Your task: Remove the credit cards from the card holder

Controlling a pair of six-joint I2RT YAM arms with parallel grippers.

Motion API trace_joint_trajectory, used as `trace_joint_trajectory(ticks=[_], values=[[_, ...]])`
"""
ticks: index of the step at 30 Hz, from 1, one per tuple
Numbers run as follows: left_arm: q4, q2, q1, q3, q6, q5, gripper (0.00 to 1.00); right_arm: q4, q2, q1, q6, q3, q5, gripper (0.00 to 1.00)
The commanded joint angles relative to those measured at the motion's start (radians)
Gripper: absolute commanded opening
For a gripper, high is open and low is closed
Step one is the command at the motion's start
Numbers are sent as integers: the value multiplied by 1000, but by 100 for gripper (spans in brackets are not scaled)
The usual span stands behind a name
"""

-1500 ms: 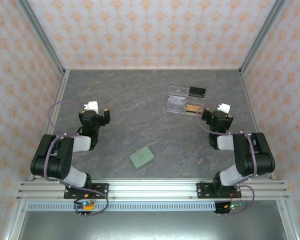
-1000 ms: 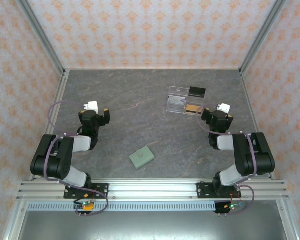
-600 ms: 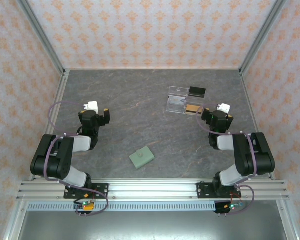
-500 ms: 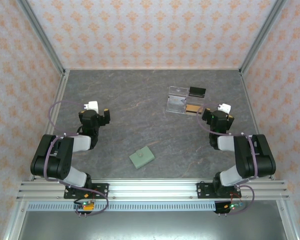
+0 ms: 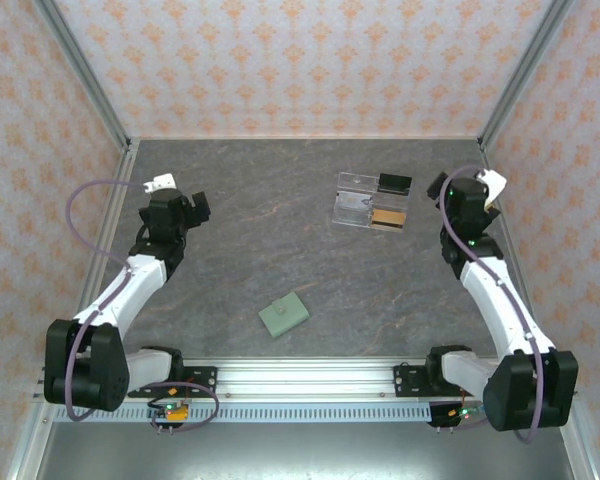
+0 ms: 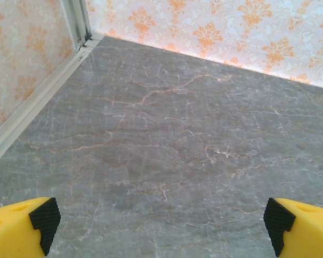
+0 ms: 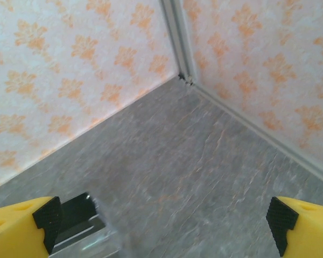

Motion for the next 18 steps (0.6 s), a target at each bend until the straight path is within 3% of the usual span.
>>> trace_joint_trajectory(ticks=[1,5,10,18], values=[[-201,-14,0,52,-82,47,100,-340,71,34,87,95,-160,99],[-199,-23,-10,60,-86,71,100,-401,168,213,44,182,-141,99],[-226,-25,-13,57,-109,36,100,-430,286,428,8,271,-257,99],[-210,-45,-13,8,-149,-36,100,-540,537,797,-240,404,-321,99]])
